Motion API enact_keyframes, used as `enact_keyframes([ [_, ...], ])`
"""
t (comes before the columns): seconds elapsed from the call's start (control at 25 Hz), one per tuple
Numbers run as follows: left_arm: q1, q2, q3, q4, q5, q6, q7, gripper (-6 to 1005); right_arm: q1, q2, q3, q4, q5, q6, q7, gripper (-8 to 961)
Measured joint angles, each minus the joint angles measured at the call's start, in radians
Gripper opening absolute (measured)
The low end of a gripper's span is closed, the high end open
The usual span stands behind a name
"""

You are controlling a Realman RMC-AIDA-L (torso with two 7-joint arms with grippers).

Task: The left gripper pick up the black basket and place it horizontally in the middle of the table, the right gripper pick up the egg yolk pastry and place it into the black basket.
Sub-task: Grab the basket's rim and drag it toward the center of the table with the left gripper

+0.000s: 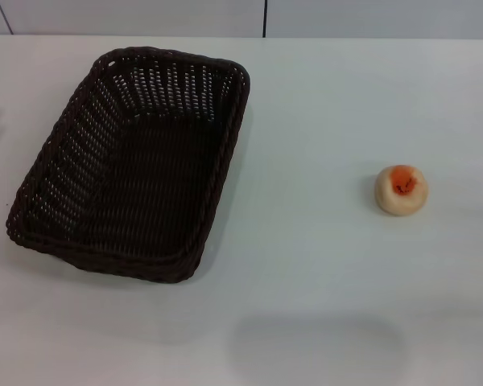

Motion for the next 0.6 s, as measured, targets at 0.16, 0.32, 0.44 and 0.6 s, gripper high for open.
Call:
enact_keyframes([
  [0.16,0.000,0.000,0.002,0.000,0.000,0.000,0.000,765,0.000,0.000,0.000,0.000,0.000,0.000,0.000,685],
  [0.32,0.000,0.000,0.004,-0.001,0.000,0.000,-0.001,765,0.000,0.000,0.000,0.001,0.000,0.000,0.001,685],
  [0.44,0.000,0.000,0.006,-0.001,0.000,0.000,-0.001,765,0.000,0.000,0.000,0.003,0.000,0.000,0.001,685],
  [0.6,0.000,0.000,0.006,-0.002,0.000,0.000,-0.002,764,0.000,0.000,0.000,0.004,0.000,0.000,0.001,685],
])
